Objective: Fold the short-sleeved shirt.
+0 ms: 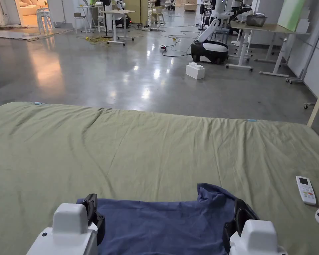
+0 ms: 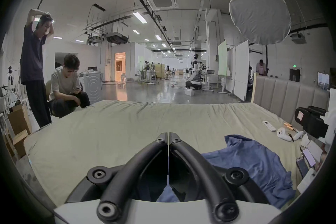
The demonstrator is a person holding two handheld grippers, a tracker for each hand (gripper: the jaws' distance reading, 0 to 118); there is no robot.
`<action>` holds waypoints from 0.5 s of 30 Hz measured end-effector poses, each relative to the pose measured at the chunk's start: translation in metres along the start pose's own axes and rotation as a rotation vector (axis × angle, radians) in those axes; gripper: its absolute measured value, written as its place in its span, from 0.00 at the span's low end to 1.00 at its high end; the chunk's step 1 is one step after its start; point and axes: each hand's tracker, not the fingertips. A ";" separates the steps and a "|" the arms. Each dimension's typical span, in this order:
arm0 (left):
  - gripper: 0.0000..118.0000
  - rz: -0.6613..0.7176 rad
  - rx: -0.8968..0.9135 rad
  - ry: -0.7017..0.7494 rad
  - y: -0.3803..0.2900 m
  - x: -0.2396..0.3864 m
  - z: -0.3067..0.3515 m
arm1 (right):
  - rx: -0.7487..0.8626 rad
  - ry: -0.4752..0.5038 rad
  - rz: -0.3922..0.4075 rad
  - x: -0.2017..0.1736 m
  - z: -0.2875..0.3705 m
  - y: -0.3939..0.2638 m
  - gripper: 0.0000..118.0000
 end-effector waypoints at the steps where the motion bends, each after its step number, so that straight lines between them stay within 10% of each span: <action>1: 0.00 -0.001 -0.013 0.000 -0.002 -0.003 -0.003 | -0.005 0.005 -0.003 0.001 0.000 -0.001 0.01; 15: 0.00 0.077 -0.474 0.007 -0.036 -0.078 -0.150 | -0.153 0.035 0.007 0.012 -0.044 -0.040 0.00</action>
